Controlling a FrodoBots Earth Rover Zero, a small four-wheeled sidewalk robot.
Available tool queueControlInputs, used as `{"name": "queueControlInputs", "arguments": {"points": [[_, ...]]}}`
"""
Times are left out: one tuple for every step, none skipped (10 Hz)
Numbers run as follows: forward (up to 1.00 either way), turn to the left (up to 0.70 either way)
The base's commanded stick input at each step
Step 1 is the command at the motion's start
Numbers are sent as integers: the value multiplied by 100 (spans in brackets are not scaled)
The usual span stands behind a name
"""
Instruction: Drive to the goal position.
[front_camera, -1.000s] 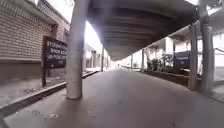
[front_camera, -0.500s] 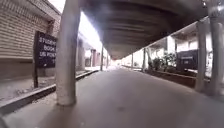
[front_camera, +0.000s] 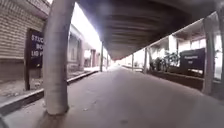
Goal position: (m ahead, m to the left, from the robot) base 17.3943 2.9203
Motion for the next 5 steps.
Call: {"name": "queueControlInputs", "arguments": {"points": [[70, 0], [70, 0], [70, 0], [70, 0], [70, 0]]}}
